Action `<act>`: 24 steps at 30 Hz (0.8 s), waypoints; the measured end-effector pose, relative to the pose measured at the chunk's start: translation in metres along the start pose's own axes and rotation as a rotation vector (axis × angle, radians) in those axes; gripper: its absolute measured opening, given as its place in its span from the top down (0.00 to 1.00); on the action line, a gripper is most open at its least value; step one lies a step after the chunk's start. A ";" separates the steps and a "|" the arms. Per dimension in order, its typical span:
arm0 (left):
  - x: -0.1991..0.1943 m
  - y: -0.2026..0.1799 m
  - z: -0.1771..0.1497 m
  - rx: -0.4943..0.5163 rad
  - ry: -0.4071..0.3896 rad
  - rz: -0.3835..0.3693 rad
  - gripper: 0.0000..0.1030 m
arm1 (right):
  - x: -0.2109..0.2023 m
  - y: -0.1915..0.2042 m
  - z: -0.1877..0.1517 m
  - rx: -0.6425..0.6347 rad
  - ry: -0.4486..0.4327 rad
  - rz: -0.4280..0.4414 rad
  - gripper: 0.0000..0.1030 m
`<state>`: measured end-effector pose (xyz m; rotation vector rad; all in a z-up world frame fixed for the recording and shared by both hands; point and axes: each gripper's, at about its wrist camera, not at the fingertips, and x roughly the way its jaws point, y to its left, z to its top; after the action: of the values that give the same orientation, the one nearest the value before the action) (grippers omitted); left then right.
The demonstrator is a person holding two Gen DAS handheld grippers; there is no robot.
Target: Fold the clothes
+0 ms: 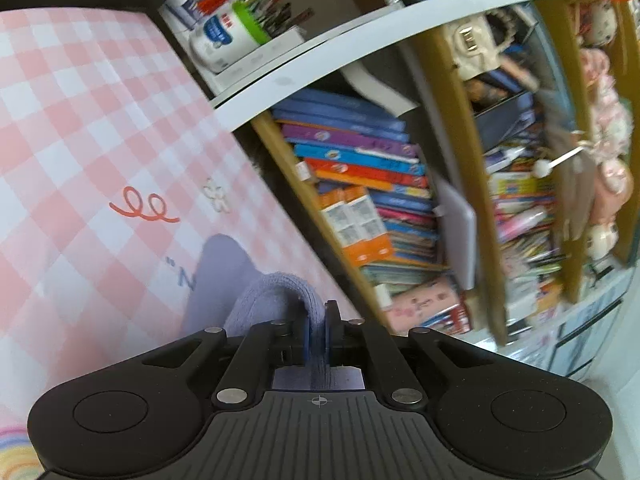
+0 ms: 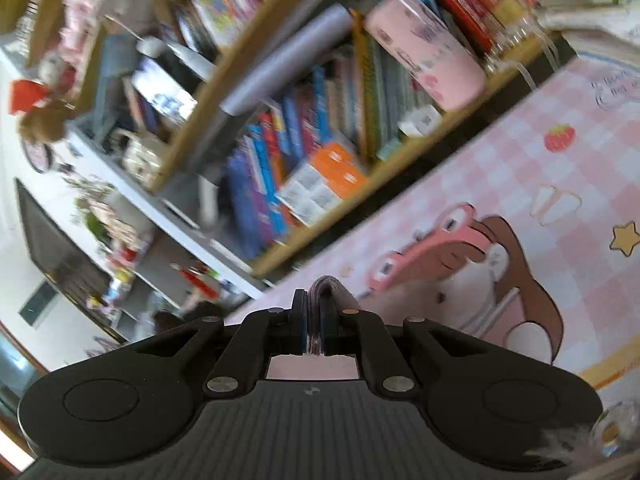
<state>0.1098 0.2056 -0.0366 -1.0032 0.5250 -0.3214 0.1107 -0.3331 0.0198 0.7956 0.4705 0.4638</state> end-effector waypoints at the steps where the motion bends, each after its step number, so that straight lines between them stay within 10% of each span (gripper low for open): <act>1: 0.003 0.002 0.000 0.002 0.007 0.008 0.93 | 0.002 -0.004 0.000 0.001 0.000 -0.009 0.95; 8: -0.010 0.004 0.005 0.059 -0.042 0.072 0.54 | 0.018 -0.031 0.000 0.009 0.004 -0.073 0.77; 10: -0.022 -0.009 0.009 0.150 -0.076 0.109 0.54 | 0.022 -0.038 0.000 0.011 0.005 -0.092 0.59; 16: -0.022 -0.048 -0.005 0.513 -0.061 0.282 0.53 | 0.017 -0.014 -0.005 -0.216 0.064 -0.167 0.56; 20: -0.003 -0.043 -0.016 0.548 0.014 0.365 0.59 | 0.026 -0.007 -0.026 -0.314 0.159 -0.249 0.58; 22: 0.001 -0.036 -0.015 0.504 0.048 0.368 0.95 | 0.025 -0.006 -0.029 -0.321 0.165 -0.248 0.85; 24: -0.012 -0.039 -0.015 0.464 0.017 0.312 0.95 | 0.019 -0.004 -0.027 -0.309 0.148 -0.217 0.94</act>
<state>0.0908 0.1810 -0.0058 -0.4612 0.5798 -0.1600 0.1120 -0.3098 -0.0037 0.4083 0.5989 0.3822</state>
